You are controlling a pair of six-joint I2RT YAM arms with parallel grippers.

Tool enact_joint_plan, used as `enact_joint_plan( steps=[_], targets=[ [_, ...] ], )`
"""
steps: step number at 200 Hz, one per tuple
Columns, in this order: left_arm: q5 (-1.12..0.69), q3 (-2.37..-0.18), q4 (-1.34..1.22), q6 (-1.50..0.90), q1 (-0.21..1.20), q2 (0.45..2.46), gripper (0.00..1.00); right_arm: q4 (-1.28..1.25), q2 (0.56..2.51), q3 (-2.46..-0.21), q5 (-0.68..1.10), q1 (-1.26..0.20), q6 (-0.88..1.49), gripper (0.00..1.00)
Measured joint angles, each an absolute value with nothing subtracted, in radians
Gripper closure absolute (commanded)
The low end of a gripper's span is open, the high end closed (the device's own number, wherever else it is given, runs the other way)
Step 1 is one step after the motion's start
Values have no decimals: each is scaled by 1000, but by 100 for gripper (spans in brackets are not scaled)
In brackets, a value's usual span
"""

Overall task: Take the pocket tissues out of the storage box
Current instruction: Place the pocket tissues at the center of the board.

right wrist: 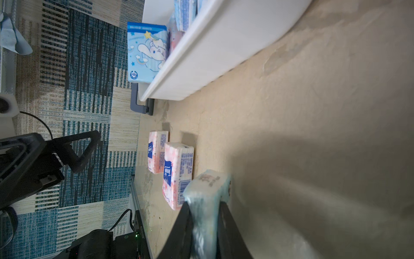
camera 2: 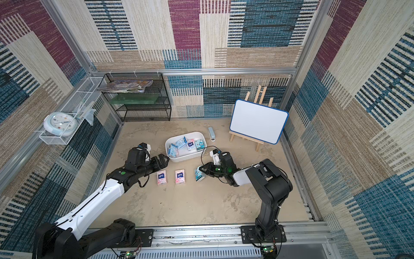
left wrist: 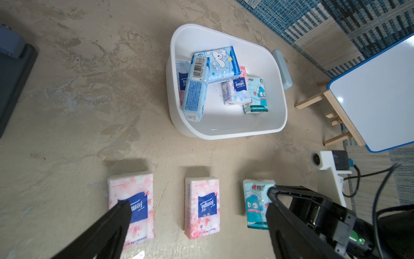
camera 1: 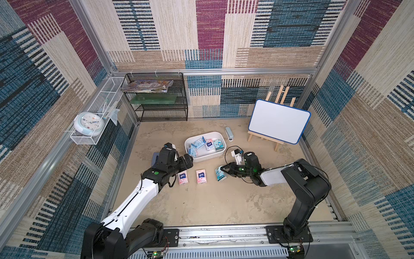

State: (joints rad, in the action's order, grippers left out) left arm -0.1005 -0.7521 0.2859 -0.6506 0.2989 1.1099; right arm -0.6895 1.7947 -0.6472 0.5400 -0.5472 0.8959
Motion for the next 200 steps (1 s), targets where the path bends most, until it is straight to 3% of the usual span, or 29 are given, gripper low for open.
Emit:
enact_joint_plan(
  steps=[84, 200],
  targets=[
    [-101, -746, 289, -651, 298, 1114, 1, -723, 1850, -660, 552, -547, 907, 76],
    [-95, -768, 320, -643, 290, 1108, 1, -505, 1728, -716, 448, -546, 811, 45]
  ],
)
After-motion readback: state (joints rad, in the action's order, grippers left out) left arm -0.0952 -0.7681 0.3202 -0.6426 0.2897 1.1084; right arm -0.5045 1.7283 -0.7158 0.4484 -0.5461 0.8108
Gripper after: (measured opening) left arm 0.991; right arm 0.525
